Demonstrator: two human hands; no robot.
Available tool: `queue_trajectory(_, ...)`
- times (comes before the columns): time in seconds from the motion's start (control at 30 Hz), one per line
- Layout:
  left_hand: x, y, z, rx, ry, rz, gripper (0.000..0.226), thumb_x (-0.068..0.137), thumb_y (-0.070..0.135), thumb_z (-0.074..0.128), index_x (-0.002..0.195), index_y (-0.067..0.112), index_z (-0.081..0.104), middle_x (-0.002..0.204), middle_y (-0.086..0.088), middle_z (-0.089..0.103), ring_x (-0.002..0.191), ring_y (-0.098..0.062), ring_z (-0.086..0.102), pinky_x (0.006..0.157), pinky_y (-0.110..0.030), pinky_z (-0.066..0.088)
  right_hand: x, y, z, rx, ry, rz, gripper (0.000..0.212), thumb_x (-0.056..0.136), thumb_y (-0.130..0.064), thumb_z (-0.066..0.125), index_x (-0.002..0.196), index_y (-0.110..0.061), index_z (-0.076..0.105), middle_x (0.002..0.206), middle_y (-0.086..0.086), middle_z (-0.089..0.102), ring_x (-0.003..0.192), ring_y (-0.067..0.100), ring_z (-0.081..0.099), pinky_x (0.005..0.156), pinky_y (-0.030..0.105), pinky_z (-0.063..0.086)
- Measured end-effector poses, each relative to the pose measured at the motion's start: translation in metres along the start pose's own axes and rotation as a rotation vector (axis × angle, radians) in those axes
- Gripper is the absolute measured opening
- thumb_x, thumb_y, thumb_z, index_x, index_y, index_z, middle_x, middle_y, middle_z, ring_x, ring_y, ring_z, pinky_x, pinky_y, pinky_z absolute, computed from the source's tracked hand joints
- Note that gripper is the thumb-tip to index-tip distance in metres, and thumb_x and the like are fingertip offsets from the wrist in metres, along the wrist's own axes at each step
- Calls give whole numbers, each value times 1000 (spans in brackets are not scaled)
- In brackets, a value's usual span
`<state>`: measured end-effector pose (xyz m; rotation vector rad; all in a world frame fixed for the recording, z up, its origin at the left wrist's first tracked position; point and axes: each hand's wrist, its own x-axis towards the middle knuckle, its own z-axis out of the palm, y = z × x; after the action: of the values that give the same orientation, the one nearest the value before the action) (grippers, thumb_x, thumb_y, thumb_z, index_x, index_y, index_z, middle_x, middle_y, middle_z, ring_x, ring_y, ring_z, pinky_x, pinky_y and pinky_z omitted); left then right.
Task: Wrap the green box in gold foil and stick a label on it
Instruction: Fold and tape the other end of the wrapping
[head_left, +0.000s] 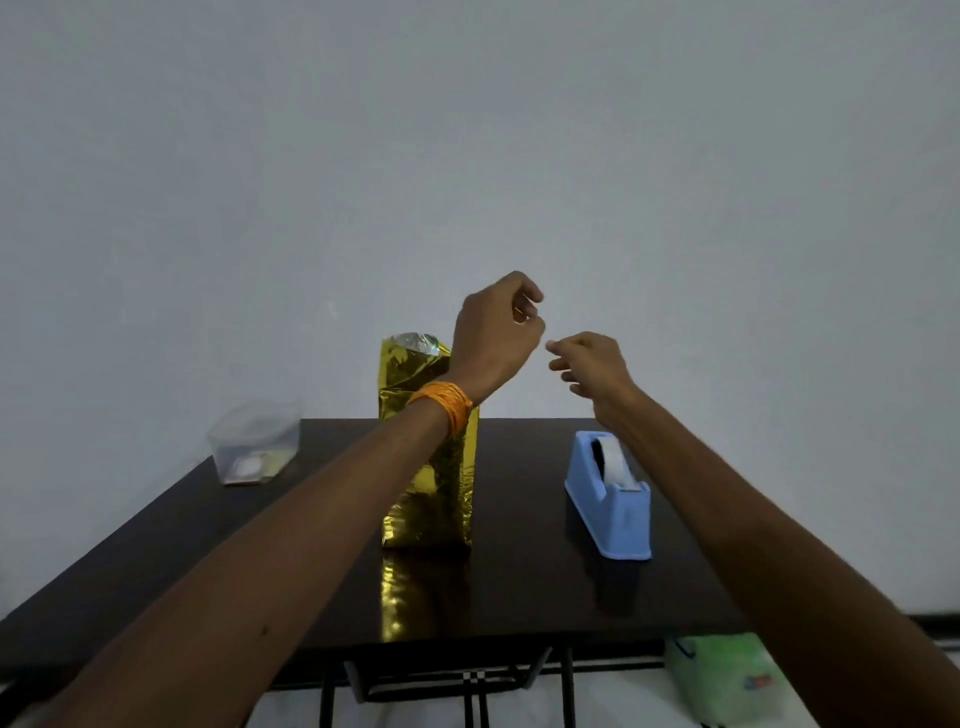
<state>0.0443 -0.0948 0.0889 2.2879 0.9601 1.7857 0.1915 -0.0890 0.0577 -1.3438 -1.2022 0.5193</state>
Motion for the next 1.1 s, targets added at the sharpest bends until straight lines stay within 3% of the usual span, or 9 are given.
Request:
queue_trajectory(0.13,-25,-2,46,6,-246,-157,15,76,12,65,88,19,71,80,4,69,80,-15,66,71,-29,53,-16,34,-51,-213,53,22,23,87,-24,72,85,-1,71,83,9,71,69,12,59,67,28,46)
queue_trajectory(0.23,-54,-9,78,-2,-466,-311,15,78,9,66,90,12,74,81,-1,69,85,-23,69,74,-32,56,-30,76,-79,-354,83,157,34,85,-27,73,68,0,59,67,11,58,61,20,50,60,30,40)
queue_trajectory(0.4,-98,-23,121,76,-787,-409,28,75,26,81,91,5,76,93,-11,73,86,-26,70,71,-36,57,-49,118,-90,-258,2,421,29,90,-35,69,78,-9,63,72,6,58,60,13,47,54,26,35)
queue_trajectory(0.53,-113,-29,138,103,-766,-386,35,70,33,87,64,9,61,72,-7,61,62,-16,53,51,-27,41,-54,111,-87,-62,-65,471,26,92,-27,68,77,-7,63,62,2,55,54,10,43,51,23,31)
queue_trajectory(0.63,-115,-33,140,81,-726,-385,43,69,32,88,54,16,51,66,-3,57,59,-16,50,49,-24,35,-54,103,-83,-12,-74,468,21,91,-15,70,75,-5,62,49,-2,56,36,4,49,37,17,34)
queue_trajectory(0.77,-117,-39,141,45,-718,-386,38,67,33,90,61,16,57,70,-1,60,66,-17,56,54,-25,40,-51,99,-76,-6,-43,491,20,87,-8,75,73,-3,62,62,5,60,45,10,52,30,15,34)
queue_trajectory(0.93,-121,-41,143,15,-683,-393,40,67,33,90,91,6,73,83,-2,63,75,-18,59,61,-28,45,-38,91,-73,-159,19,387,16,85,-14,78,82,-1,69,71,5,63,52,9,43,48,22,33)
queue_trajectory(1.0,-122,-39,142,30,-674,-384,41,68,34,90,92,5,72,83,-2,62,76,-18,58,63,-28,42,-37,92,-72,-173,48,355,19,82,-13,80,89,4,73,84,10,70,53,10,46,48,22,34)
queue_trajectory(1.1,-123,-37,142,39,-660,-375,36,68,34,89,85,8,71,81,-3,62,74,-18,57,60,-26,40,-42,95,-72,-185,91,323,18,81,-12,80,84,4,73,81,11,68,60,13,53,52,24,38)
